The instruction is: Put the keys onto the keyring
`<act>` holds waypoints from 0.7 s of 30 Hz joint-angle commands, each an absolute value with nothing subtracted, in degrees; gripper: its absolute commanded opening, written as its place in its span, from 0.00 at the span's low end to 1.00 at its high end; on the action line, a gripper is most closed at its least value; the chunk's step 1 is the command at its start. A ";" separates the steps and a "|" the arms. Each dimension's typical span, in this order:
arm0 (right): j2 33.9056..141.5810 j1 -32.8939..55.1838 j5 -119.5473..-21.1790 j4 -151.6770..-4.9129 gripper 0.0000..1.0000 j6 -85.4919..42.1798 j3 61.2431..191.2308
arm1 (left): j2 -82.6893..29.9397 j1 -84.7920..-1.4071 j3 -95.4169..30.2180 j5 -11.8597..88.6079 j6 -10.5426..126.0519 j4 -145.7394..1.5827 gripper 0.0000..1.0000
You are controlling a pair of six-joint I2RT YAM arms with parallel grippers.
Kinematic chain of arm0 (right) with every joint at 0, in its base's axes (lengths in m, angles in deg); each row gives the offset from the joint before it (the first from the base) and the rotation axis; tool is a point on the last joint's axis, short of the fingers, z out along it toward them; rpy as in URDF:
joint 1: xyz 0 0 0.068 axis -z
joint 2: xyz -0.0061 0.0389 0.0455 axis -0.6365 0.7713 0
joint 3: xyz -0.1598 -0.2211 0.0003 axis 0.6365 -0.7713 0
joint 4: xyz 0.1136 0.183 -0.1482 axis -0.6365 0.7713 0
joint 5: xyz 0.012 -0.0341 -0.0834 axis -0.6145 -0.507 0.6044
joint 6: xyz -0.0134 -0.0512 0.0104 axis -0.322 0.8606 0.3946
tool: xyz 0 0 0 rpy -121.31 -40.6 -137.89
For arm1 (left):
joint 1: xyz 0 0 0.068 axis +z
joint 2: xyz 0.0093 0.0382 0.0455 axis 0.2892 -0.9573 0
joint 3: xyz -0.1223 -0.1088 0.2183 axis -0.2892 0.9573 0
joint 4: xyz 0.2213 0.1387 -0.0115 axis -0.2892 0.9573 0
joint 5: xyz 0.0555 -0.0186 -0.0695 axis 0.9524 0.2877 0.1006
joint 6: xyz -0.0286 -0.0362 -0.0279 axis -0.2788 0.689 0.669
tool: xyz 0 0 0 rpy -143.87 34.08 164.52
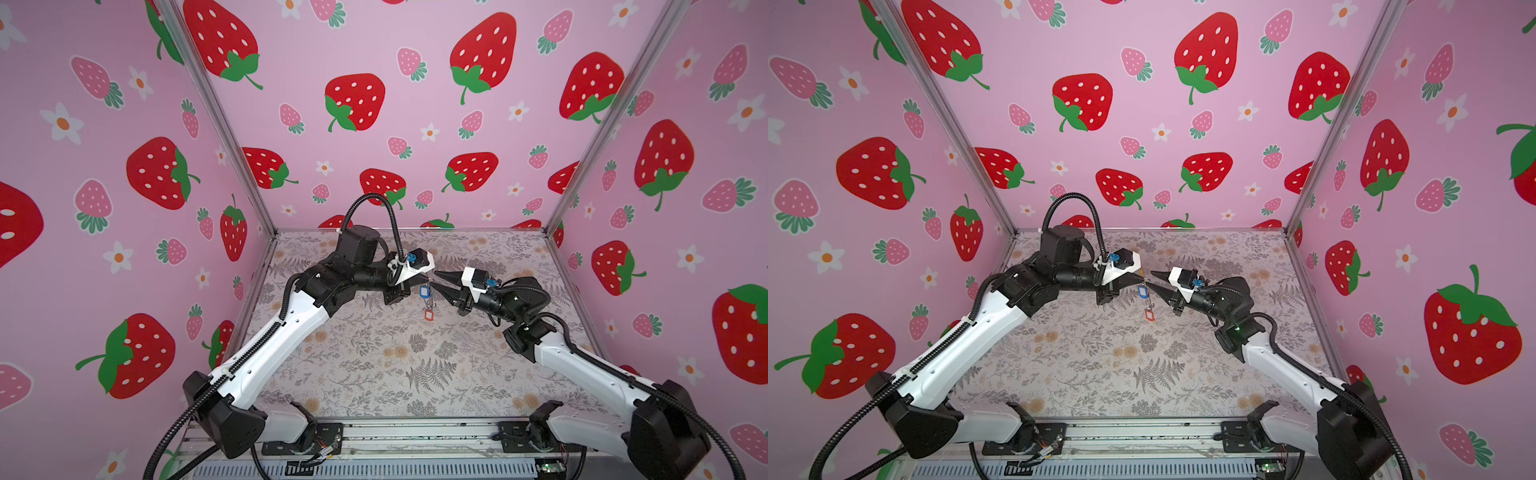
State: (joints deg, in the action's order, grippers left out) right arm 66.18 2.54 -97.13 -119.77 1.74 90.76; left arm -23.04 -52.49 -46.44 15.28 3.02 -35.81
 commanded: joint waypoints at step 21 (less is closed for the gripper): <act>63.14 2.35 -95.11 -101.84 0.24 16.41 96.03 | -30.19 -60.74 -63.33 37.88 -9.80 -18.94 0.00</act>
